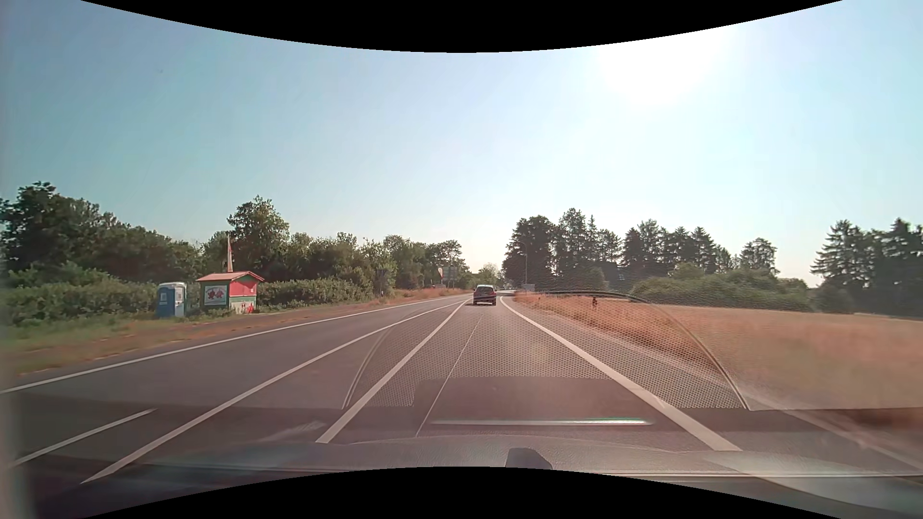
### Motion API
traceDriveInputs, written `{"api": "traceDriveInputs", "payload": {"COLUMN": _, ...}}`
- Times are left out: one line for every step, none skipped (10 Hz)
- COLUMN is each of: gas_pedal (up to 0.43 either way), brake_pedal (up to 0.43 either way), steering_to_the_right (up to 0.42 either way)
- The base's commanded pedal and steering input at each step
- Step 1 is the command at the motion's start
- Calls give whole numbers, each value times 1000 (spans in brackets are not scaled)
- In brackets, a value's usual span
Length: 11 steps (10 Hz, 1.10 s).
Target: Follow the waypoints while adhering to traffic rules and regulations
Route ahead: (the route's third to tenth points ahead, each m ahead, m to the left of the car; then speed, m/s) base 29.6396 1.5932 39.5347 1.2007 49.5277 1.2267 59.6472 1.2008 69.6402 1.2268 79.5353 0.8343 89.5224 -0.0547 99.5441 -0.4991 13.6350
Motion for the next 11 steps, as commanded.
{"api": "traceDriveInputs", "payload": {"gas_pedal": 0, "brake_pedal": 0, "steering_to_the_right": -9}}
{"api": "traceDriveInputs", "payload": {"gas_pedal": 0, "brake_pedal": 0, "steering_to_the_right": -9}}
{"api": "traceDriveInputs", "payload": {"gas_pedal": 0, "brake_pedal": 0, "steering_to_the_right": -9}}
{"api": "traceDriveInputs", "payload": {"gas_pedal": 0, "brake_pedal": 0, "steering_to_the_right": -8}}
{"api": "traceDriveInputs", "payload": {"gas_pedal": 0, "brake_pedal": 0, "steering_to_the_right": -7}}
{"api": "traceDriveInputs", "payload": {"gas_pedal": 0, "brake_pedal": 0, "steering_to_the_right": -6}}
{"api": "traceDriveInputs", "payload": {"gas_pedal": 0, "brake_pedal": 0, "steering_to_the_right": -6}}
{"api": "traceDriveInputs", "payload": {"gas_pedal": 0, "brake_pedal": 0, "steering_to_the_right": -6}}
{"api": "traceDriveInputs", "payload": {"gas_pedal": 0, "brake_pedal": 0, "steering_to_the_right": -6}}
{"api": "traceDriveInputs", "payload": {"gas_pedal": 0, "brake_pedal": 0, "steering_to_the_right": -5}}
{"api": "traceDriveInputs", "payload": {"gas_pedal": 0, "brake_pedal": 0, "steering_to_the_right": -5}}
